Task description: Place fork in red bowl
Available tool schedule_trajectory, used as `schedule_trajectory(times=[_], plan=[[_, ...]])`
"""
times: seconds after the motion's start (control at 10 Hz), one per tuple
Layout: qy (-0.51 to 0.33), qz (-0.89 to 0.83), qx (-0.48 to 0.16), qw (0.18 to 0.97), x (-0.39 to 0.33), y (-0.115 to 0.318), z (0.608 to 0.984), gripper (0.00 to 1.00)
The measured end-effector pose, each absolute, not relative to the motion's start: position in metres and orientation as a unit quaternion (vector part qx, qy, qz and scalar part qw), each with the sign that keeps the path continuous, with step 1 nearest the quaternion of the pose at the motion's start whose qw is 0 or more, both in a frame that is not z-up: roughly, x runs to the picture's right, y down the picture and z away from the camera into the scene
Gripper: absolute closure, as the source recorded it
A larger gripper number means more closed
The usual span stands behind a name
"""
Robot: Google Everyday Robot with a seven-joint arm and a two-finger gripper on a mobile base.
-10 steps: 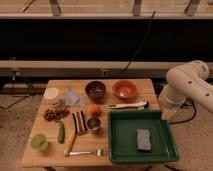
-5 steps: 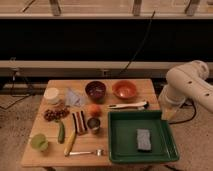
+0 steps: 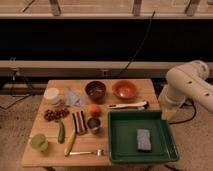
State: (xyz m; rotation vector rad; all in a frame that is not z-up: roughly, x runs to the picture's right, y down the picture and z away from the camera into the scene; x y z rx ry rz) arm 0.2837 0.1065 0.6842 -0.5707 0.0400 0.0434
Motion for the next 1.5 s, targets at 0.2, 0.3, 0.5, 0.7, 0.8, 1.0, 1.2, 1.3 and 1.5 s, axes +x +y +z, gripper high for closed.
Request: schedule_trajectory(times=[0.2, 0.3, 0.5, 0.7, 0.8, 1.0, 1.2, 1.3, 1.5], plan=[[0.02, 0.021, -0.281, 0.959, 0.284, 0.106, 0.684, 0.35], [0.02, 0.021, -0.281, 0.959, 0.284, 0.106, 0.684, 0.35], [0.02, 0.021, -0.281, 0.959, 0.284, 0.106, 0.684, 0.35], [0.02, 0.021, -0.281, 0.959, 0.284, 0.107, 0.684, 0.35], [0.02, 0.021, -0.281, 0.959, 0.284, 0.107, 0.684, 0.35], [0.019, 0.022, -0.282, 0.959, 0.284, 0.107, 0.685, 0.35], [0.007, 0.02, -0.283, 0.959, 0.28, 0.112, 0.686, 0.35], [-0.008, 0.021, -0.285, 0.958, 0.273, 0.122, 0.685, 0.35], [-0.045, 0.027, -0.295, 0.954, 0.259, 0.162, 0.68, 0.35]])
